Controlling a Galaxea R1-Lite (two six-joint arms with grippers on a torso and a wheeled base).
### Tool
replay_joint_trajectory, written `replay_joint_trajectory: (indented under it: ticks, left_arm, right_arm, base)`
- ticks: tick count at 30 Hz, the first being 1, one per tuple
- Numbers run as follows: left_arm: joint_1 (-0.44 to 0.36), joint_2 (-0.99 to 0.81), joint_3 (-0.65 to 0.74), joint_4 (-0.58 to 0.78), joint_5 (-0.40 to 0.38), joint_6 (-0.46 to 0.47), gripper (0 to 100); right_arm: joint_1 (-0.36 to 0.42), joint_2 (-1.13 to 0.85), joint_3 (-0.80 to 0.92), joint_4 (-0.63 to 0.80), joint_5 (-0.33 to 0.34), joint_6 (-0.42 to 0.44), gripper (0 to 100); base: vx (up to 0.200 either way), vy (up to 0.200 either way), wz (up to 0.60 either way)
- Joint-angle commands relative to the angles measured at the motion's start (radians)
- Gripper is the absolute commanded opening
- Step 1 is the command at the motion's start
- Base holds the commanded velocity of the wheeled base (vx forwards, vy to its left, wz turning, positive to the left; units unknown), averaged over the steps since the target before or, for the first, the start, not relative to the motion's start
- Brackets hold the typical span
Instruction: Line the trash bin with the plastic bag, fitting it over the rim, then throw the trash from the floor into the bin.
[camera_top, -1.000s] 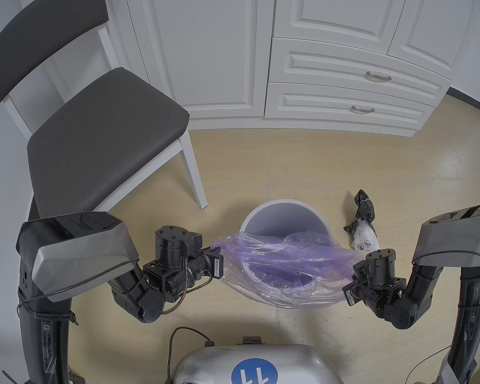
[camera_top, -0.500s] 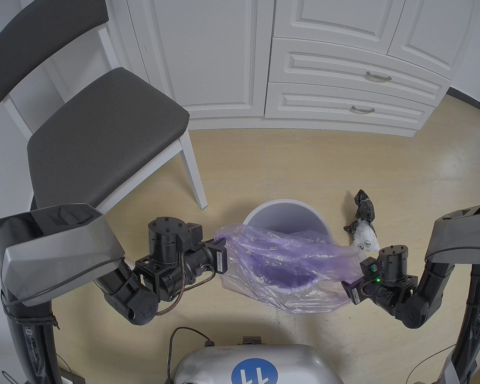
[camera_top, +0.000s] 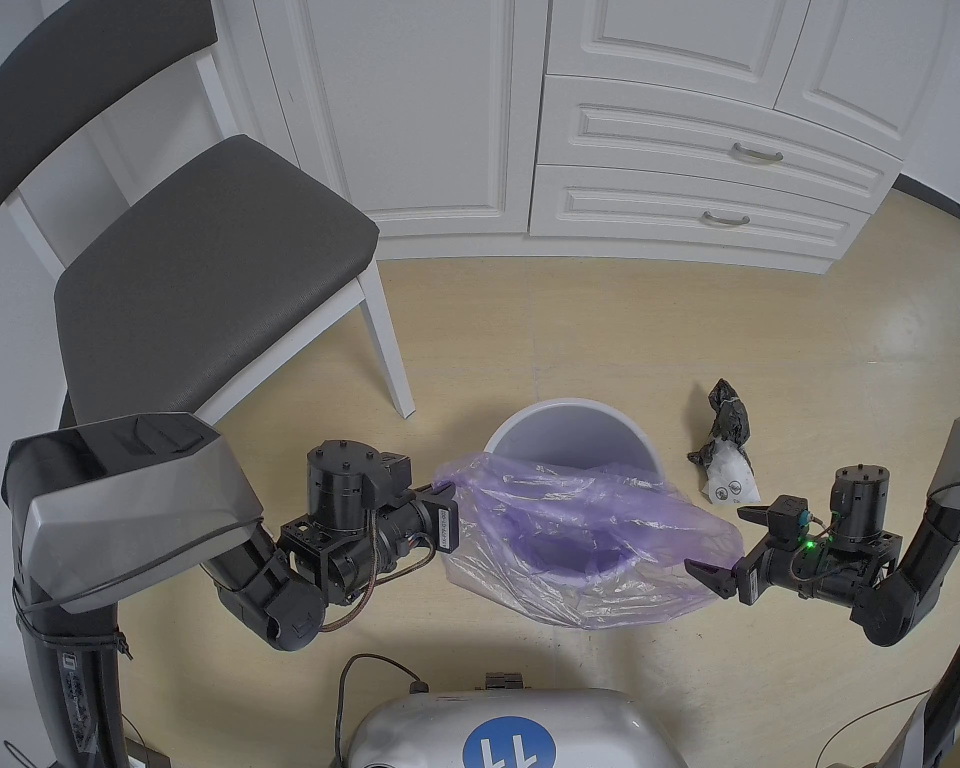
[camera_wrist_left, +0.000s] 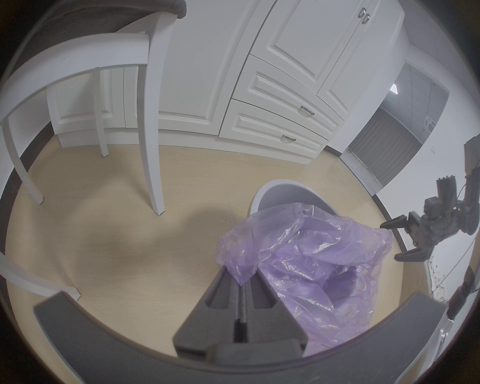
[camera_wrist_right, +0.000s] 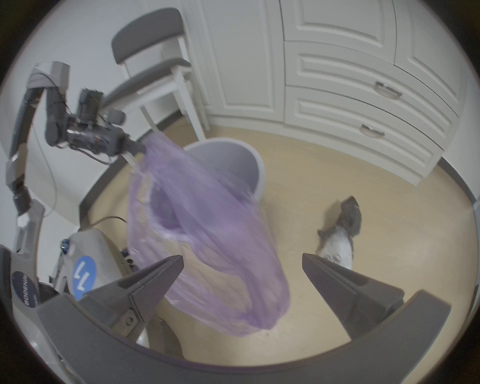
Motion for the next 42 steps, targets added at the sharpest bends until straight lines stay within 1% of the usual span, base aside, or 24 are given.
replay_joint_trajectory:
  ticks: [1, 2, 4, 6, 7, 8, 9, 10, 11, 12, 13, 14, 16, 20, 25, 29, 40, 41, 42]
  left_arm:
    - [0.0, 0.003, -0.001, 0.0, 0.002, -0.001, 0]
    - [0.0, 0.005, -0.002, 0.002, 0.003, -0.001, 0]
    - [0.0, 0.008, -0.002, 0.0, 0.003, -0.001, 0]
    - [0.001, 0.011, -0.004, 0.002, 0.005, -0.001, 0]
    - [0.001, 0.011, -0.002, 0.002, 0.005, -0.001, 0]
    - [0.003, 0.011, 0.001, 0.008, 0.006, -0.001, 0]
    - [0.003, 0.011, 0.005, 0.009, 0.006, -0.001, 0]
    - [0.003, 0.011, 0.005, 0.009, 0.006, 0.001, 0]
    - [0.004, 0.011, 0.01, 0.009, 0.008, 0.001, 0]
    - [0.004, 0.011, 0.016, 0.009, 0.01, 0.002, 0]
    - [0.006, 0.005, 0.027, 0.011, 0.01, 0.007, 0]
    - [0.009, 0.002, 0.036, 0.012, 0.01, 0.01, 100]
    - [0.017, -0.017, 0.054, 0.011, 0.01, 0.022, 100]
    - [0.032, -0.064, 0.099, 0.009, 0.006, 0.087, 100]
    - [0.03, -0.145, 0.123, 0.043, 0.002, 0.133, 100]
    - [0.029, -0.179, 0.145, 0.072, 0.0, 0.136, 100]
    - [0.017, -0.15, 0.136, 0.069, 0.0, 0.136, 100]
    - [0.017, -0.153, 0.137, 0.066, 0.0, 0.136, 100]
    - [0.017, -0.155, 0.139, 0.065, 0.0, 0.134, 100]
  right_arm:
    - [0.064, -0.1, 0.035, -0.052, 0.026, 0.029, 100]
    - [0.084, -0.117, 0.038, -0.076, 0.011, 0.056, 100]
    - [0.133, -0.146, 0.026, -0.093, -0.052, 0.111, 100]
    - [0.191, -0.144, -0.028, -0.064, -0.123, 0.121, 100]
    - [0.208, -0.141, -0.056, -0.044, -0.14, 0.121, 100]
    - [0.246, -0.132, -0.118, 0.013, -0.177, 0.119, 100]
    - [0.271, -0.127, -0.164, 0.063, -0.198, 0.121, 100]
    - [0.277, -0.126, -0.181, 0.08, -0.204, 0.119, 100]
    - [0.3, -0.115, -0.26, 0.181, -0.23, 0.121, 100]
    - [0.309, -0.097, -0.321, 0.264, -0.241, 0.121, 100]
    - [0.312, -0.078, -0.362, 0.313, -0.241, 0.124, 100]
    - [0.315, -0.057, -0.39, 0.344, -0.241, 0.124, 100]
    - [0.317, -0.009, -0.431, 0.369, -0.241, 0.128, 100]
    - [0.308, 0.054, -0.448, 0.366, -0.232, 0.133, 100]
    - [0.308, 0.067, -0.464, 0.373, -0.23, 0.133, 100]
    - [0.306, 0.074, -0.465, 0.379, -0.229, 0.133, 100]
    - [0.301, 0.098, -0.45, 0.381, -0.232, 0.125, 100]
    - [0.298, 0.107, -0.459, 0.381, -0.232, 0.125, 0]
    - [0.298, 0.113, -0.465, 0.379, -0.232, 0.125, 0]
  base:
    - [0.0, 0.0, 0.0]
    - [0.0, 0.0, 0.0]
    - [0.0, 0.0, 0.0]
    - [0.0, 0.0, 0.0]
    - [0.0, 0.0, 0.0]
    - [0.0, 0.0, 0.0]
    - [0.0, 0.0, 0.0]
    - [0.0, 0.0, 0.0]
    - [0.0, 0.0, 0.0]
    - [0.0, 0.0, 0.0]
    - [0.0, 0.0, 0.0]
    - [0.0, 0.0, 0.0]
    - [0.0, 0.0, 0.0]
    - [0.0, 0.0, 0.0]
    - [0.0, 0.0, 0.0]
    - [0.0, 0.0, 0.0]
    - [0.0, 0.0, 0.0]
    - [0.0, 0.0, 0.0]
    - [0.0, 0.0, 0.0]
